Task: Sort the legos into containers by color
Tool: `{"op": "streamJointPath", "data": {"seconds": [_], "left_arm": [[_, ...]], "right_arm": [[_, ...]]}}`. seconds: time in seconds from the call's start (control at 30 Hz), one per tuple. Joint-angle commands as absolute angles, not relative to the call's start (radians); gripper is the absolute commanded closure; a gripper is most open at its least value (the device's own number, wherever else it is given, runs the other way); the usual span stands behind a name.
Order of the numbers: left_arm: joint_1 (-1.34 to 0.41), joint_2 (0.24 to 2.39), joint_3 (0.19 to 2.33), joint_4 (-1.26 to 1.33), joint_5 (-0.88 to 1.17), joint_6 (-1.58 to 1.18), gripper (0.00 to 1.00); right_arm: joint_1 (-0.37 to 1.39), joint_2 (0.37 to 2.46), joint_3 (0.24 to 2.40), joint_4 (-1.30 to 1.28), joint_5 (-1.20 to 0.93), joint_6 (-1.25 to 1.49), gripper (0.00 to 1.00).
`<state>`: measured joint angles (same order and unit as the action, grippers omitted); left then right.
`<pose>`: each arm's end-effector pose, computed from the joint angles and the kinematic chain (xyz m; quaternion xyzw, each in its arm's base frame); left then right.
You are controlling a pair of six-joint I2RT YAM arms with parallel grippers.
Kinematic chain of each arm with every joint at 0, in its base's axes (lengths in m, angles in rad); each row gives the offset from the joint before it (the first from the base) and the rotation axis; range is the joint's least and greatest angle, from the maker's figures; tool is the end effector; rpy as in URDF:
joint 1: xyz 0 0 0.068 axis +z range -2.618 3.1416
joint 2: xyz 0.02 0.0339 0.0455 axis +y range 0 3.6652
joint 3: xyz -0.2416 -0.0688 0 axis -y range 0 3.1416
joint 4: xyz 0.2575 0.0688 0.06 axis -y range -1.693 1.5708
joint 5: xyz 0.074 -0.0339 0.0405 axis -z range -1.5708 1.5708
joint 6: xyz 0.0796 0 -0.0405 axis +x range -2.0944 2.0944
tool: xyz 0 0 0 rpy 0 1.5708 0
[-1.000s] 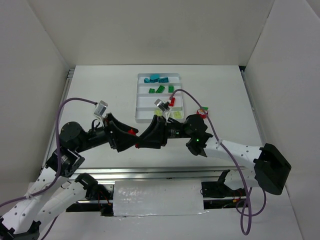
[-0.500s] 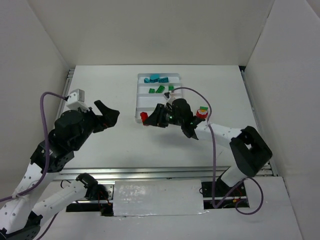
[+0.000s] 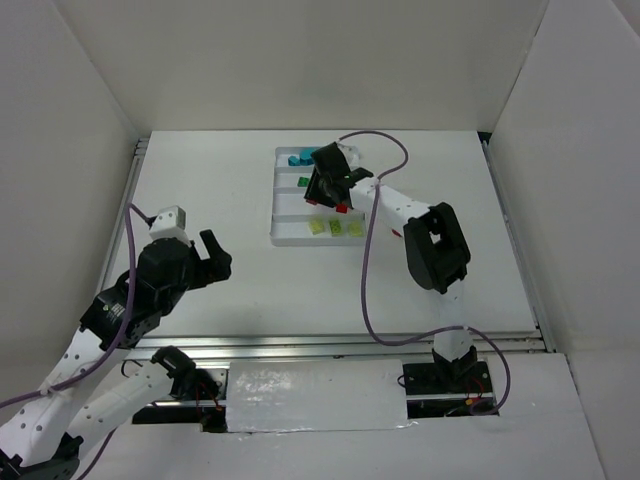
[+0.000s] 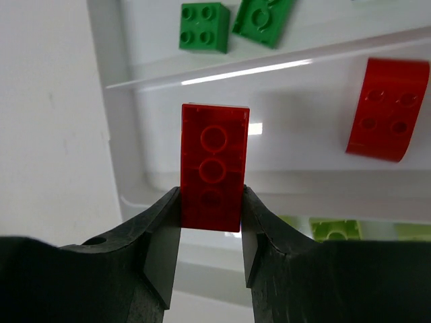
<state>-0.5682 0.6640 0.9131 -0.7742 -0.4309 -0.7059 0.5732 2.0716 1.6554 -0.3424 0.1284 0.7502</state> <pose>0.1790 -0.0748 0.3107 -0.1647 0.8370 -0.1413 0.5023 0.4313 0.2663 0.1710 0.1063 0.9109 0.1957 0.3472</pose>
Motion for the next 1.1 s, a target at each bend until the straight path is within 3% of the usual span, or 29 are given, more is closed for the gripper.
{"op": "streamJointPath", "data": {"seconds": [0.0,0.23,0.3,0.33,0.57,0.67,0.7,0.73,0.97,1.07], "left_arm": [[-0.577,0.661,0.922,-0.727,-0.405,-0.670,0.00],[-0.580,0.664,0.913,-0.712,-0.367,-0.657,0.01],[-0.580,0.663,0.911,-0.709,-0.362,-0.653,0.01],[-0.580,0.661,0.910,-0.707,-0.359,-0.652,0.01],[-0.581,0.664,0.908,-0.695,-0.331,-0.643,0.01],[-0.581,0.663,0.905,-0.692,-0.328,-0.641,0.00],[-0.581,0.661,0.907,-0.692,-0.325,-0.640,0.01],[-0.581,0.661,0.905,-0.690,-0.324,-0.640,0.00],[-0.581,0.661,0.907,-0.690,-0.321,-0.638,0.00],[-0.583,0.655,0.905,-0.690,-0.322,-0.638,0.00]], "right_arm": [[0.566,2.144,1.790,-0.520,0.274,0.710,1.00],[0.543,2.178,1.793,-0.488,0.287,0.709,0.85],[0.542,2.180,1.790,-0.480,0.287,0.704,0.75],[0.540,2.181,1.790,-0.480,0.284,0.700,0.61],[0.529,2.186,1.810,-0.466,0.270,0.686,0.58],[0.526,2.203,1.845,-0.491,0.262,0.680,0.45],[0.525,2.206,1.853,-0.498,0.265,0.681,0.34],[0.523,2.200,1.853,-0.502,0.264,0.681,0.31],[0.523,2.021,1.741,-0.471,0.276,0.654,0.23],[0.519,1.915,1.624,-0.440,0.299,0.629,0.09]]}}
